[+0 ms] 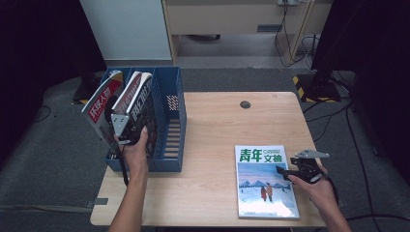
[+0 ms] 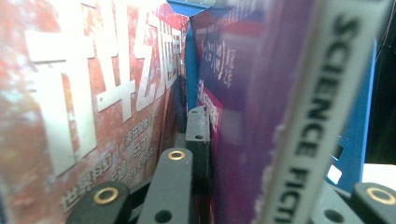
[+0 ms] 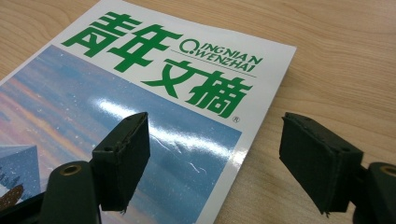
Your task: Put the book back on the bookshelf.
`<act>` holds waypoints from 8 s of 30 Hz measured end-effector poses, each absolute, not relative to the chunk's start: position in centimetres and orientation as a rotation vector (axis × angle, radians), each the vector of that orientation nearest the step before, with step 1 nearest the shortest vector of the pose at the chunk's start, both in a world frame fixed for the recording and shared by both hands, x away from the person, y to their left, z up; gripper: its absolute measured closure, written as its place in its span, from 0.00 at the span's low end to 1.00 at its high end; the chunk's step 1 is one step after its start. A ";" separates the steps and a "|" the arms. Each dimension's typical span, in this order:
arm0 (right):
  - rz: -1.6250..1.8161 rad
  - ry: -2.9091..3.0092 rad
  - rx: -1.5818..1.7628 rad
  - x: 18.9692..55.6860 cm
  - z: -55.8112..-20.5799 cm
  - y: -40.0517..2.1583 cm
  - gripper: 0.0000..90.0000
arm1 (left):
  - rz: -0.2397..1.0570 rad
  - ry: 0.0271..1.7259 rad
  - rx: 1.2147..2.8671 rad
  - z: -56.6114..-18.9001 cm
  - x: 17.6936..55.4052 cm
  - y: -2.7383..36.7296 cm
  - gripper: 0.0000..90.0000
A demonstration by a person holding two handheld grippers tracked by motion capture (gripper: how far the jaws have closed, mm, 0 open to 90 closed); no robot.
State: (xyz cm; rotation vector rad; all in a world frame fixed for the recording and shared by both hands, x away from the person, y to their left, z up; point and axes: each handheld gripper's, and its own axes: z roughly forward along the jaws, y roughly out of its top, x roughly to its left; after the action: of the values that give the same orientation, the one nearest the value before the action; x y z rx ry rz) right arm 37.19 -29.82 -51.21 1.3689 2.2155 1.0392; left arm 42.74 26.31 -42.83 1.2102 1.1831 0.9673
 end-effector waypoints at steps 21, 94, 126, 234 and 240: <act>1.047 2.214 1.362 37.2 -51.2 -29.5 0.25 | 0.931 1.224 1.236 -43.2 40.7 27.6 0.77; 1.049 2.230 1.361 37.2 -51.2 -29.2 0.15 | 0.882 1.310 1.369 -43.6 37.5 28.9 0.67; 1.072 2.230 1.378 37.3 -51.2 -29.4 0.15 | 0.865 1.310 1.404 -44.1 35.6 29.1 0.66; 1.048 2.255 1.380 37.4 -51.3 -29.4 0.08 | 0.524 0.826 2.025 -45.9 36.0 10.0 0.16; 1.044 2.263 1.384 37.5 -51.5 -29.3 0.07 | 0.499 0.790 2.078 -46.6 36.7 7.9 0.16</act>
State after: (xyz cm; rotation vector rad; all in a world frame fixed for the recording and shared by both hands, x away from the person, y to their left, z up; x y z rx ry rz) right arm 37.45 -29.35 -51.46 1.3841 2.2629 1.0445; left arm 36.68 7.91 -46.56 2.0785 0.7896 0.4990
